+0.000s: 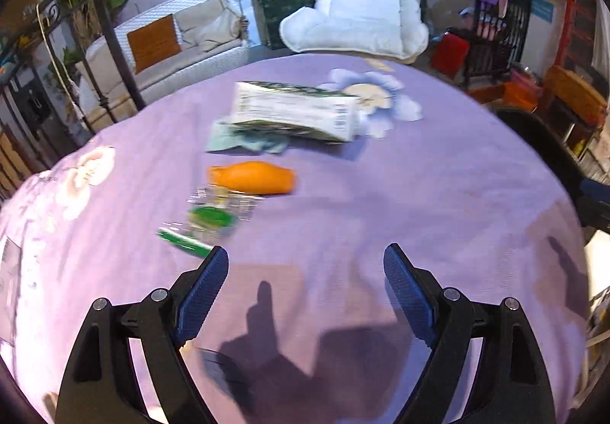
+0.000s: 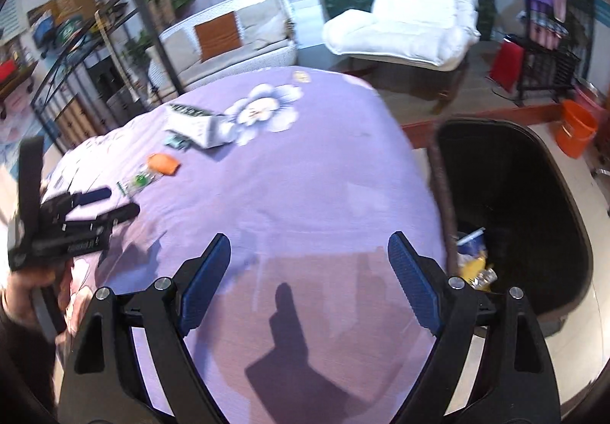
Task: Collect trash
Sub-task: 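Move both open tools back over the table toward the candy wrapper, then grasp the clear green-printed candy wrapper with the left tool, then grasp the orange object with the right tool while the left tool holds the wrapper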
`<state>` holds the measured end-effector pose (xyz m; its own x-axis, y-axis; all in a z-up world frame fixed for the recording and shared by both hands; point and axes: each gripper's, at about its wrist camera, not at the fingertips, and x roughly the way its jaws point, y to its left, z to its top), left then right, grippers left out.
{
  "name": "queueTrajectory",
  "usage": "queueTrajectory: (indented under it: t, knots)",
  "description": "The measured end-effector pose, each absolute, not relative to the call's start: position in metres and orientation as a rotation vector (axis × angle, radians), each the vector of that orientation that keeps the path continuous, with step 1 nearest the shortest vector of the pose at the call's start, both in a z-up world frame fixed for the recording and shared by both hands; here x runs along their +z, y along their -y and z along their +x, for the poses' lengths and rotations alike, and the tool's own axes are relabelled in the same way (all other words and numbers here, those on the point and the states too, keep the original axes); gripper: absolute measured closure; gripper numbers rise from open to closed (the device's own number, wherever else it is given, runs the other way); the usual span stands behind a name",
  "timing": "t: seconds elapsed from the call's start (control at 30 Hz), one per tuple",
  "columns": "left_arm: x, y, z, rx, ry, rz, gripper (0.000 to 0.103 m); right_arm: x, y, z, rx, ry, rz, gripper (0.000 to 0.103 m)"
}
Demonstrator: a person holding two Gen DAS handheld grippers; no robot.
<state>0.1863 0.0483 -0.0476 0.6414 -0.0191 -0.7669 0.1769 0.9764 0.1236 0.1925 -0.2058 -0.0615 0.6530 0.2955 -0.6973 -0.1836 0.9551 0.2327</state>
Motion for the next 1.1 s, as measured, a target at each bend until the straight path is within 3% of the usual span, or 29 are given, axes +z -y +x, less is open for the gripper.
queueTrajectory:
  t: [0.23, 0.43, 0.47, 0.6, 0.7, 0.87, 1.1]
  knots:
    - [-0.068, -0.105, 0.234, -0.097, -0.963, 0.203, 0.02, -0.055, 0.165, 0.2, 0.351, -0.83, 0.083, 0.019]
    - [-0.087, -0.107, 0.264, -0.146, -1.023, 0.257, 0.02, -0.053, 0.138, 0.204, 0.399, -0.85, 0.051, 0.019]
    - [-0.088, -0.108, 0.265, -0.149, -1.023, 0.248, 0.022, -0.053, 0.135, 0.205, 0.403, -0.851, 0.046, 0.019]
    - [-0.087, -0.112, 0.26, -0.177, -1.008, 0.17, 0.047, -0.052, 0.12, 0.208, 0.421, -0.855, 0.025, 0.019]
    - [-0.085, -0.111, 0.249, -0.166, -0.984, 0.156, 0.057, -0.052, 0.109, 0.213, 0.436, -0.855, 0.004, 0.019]
    - [-0.079, -0.112, 0.231, -0.128, -0.956, 0.103, 0.063, -0.053, 0.089, 0.225, 0.475, -0.866, -0.02, 0.019]
    - [-0.061, -0.128, 0.208, -0.032, -0.891, 0.046, 0.064, -0.056, 0.052, 0.248, 0.556, -0.892, -0.081, 0.019]
